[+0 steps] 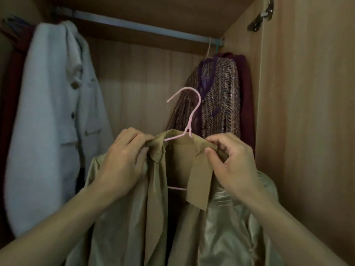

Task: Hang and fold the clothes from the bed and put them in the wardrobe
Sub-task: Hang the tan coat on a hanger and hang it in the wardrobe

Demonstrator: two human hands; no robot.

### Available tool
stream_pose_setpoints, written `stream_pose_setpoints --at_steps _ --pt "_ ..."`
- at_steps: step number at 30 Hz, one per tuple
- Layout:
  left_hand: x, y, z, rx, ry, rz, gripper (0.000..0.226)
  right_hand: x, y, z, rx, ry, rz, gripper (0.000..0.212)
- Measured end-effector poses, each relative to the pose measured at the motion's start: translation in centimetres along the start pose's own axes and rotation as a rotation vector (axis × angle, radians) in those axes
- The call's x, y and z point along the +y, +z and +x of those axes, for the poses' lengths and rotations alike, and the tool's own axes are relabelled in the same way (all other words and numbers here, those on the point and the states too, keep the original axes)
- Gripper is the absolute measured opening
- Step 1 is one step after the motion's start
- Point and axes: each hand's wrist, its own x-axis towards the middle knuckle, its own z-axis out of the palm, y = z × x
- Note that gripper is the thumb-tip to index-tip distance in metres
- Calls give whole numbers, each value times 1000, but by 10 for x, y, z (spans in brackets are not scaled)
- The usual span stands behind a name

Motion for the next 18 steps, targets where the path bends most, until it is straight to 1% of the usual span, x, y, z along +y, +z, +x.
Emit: stream_pose_setpoints --at_steps 3,6,10,13,18 --pt "-16 14 24 51 31 49 18 11 8 25 12 -26 -2 24" --pt "-37 31 43 87 53 70 18 24 21 51 9 -75 -30 23" --pt "-70 64 70 146 47 76 14 45 40 88 22 -145 -156 23" --pt "-94 91 95 168 22 49 13 62 52 116 32 -194 -240 22" --pt "-125 127 141 251 51 -68 13 80 67 156 83 -252 -384 18"
